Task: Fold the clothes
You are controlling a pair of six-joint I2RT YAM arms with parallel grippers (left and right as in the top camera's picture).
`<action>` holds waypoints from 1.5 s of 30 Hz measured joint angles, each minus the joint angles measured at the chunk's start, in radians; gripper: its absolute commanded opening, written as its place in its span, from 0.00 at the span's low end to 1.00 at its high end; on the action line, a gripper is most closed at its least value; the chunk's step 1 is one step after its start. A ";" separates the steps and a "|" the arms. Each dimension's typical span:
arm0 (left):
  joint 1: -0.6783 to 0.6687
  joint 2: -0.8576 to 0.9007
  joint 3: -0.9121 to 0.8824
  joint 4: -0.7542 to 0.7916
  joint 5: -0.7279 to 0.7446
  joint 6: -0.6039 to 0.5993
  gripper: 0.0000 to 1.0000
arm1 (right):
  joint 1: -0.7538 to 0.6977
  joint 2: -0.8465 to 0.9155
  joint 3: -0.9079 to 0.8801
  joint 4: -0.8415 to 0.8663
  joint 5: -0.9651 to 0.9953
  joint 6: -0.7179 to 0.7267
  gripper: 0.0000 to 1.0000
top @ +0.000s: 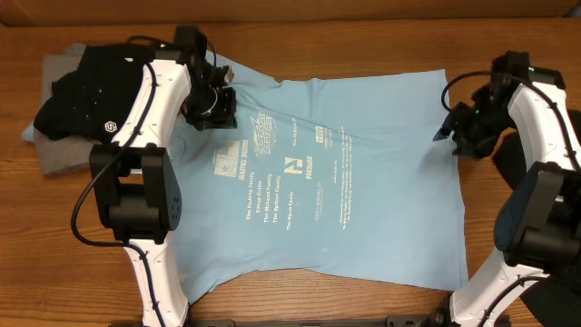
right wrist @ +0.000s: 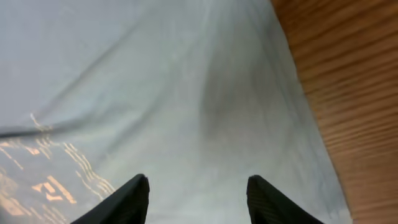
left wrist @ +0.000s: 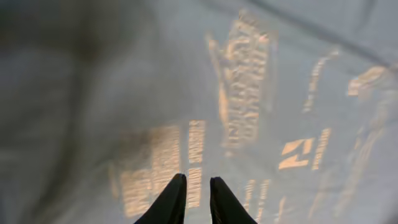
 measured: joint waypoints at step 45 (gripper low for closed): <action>0.003 -0.011 0.294 0.113 -0.166 0.007 0.46 | -0.027 -0.163 -0.110 0.373 -0.099 0.089 0.64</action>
